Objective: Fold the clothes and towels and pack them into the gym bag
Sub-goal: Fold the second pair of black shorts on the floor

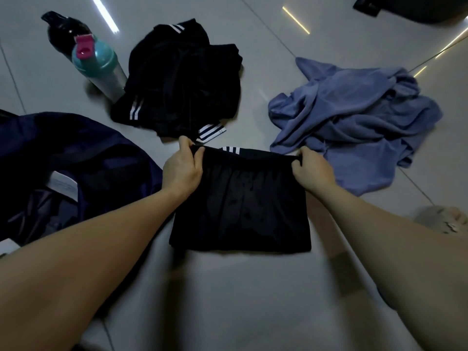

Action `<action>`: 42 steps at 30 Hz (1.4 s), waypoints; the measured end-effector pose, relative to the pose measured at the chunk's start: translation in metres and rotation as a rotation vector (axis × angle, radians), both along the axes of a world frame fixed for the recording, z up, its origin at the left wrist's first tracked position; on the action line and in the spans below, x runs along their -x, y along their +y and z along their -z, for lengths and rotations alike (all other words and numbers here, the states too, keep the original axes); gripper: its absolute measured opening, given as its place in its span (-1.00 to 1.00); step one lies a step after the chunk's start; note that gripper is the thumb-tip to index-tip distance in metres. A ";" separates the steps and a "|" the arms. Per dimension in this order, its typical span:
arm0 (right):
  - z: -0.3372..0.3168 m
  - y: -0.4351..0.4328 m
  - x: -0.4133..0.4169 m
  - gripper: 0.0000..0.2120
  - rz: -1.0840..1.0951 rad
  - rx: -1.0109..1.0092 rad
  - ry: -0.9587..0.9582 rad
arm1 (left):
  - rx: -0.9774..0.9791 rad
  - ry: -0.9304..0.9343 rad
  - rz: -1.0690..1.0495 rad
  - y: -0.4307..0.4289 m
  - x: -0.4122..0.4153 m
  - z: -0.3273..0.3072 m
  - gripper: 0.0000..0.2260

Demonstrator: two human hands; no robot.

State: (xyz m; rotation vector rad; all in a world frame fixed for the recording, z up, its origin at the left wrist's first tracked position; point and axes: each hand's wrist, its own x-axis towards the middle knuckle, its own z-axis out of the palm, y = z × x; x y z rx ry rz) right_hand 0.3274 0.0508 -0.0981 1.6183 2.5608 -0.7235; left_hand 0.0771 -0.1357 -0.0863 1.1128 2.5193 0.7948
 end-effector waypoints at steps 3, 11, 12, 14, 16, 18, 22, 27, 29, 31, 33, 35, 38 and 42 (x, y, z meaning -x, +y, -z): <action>0.001 -0.002 0.000 -0.93 0.094 0.123 0.207 | 0.045 -0.055 0.049 -0.002 0.003 0.004 -0.76; 0.003 -0.002 0.001 -0.92 0.285 0.333 0.330 | 0.080 -0.264 -0.047 0.009 0.013 0.007 -0.76; 0.003 -0.002 0.004 -0.92 0.289 0.329 0.310 | 0.090 -0.244 -0.068 0.011 0.012 0.008 -0.73; 0.006 0.002 0.009 -0.95 0.282 0.300 0.260 | 0.114 -0.224 -0.122 0.014 0.012 0.010 -0.66; 0.008 0.008 0.015 -0.87 0.291 0.231 0.208 | 0.139 -0.178 -0.149 0.016 0.013 0.012 -0.64; 0.008 0.011 0.020 -0.79 0.290 0.126 0.162 | 0.137 -0.109 -0.140 0.016 0.015 0.012 -0.66; -0.015 0.000 0.025 -0.72 0.240 -0.154 0.067 | 0.043 0.144 -0.074 0.013 0.012 0.004 -0.63; -0.001 -0.071 0.031 -0.60 -0.367 -0.355 0.050 | 0.082 0.335 0.431 -0.009 -0.049 0.030 -0.51; 0.024 -0.089 0.028 -0.43 -0.531 -0.306 -0.126 | 0.261 0.373 0.492 -0.012 -0.058 0.049 -0.43; 0.039 -0.081 0.021 -0.36 -0.487 -0.259 -0.233 | 0.338 0.374 0.485 -0.008 -0.048 0.059 -0.39; 0.047 -0.065 0.011 -0.34 -0.468 -0.258 -0.273 | 0.350 0.400 0.529 -0.002 -0.035 0.064 -0.36; 0.054 -0.055 0.008 -0.35 -0.481 -0.281 -0.276 | 0.337 0.409 0.544 0.001 -0.028 0.068 -0.32; 0.055 -0.050 0.011 -0.34 -0.474 -0.287 -0.236 | 0.336 0.402 0.499 0.004 -0.028 0.070 -0.27; 0.056 -0.032 0.011 -0.33 -0.540 -0.285 -0.233 | 0.400 0.417 0.455 0.007 -0.031 0.065 -0.24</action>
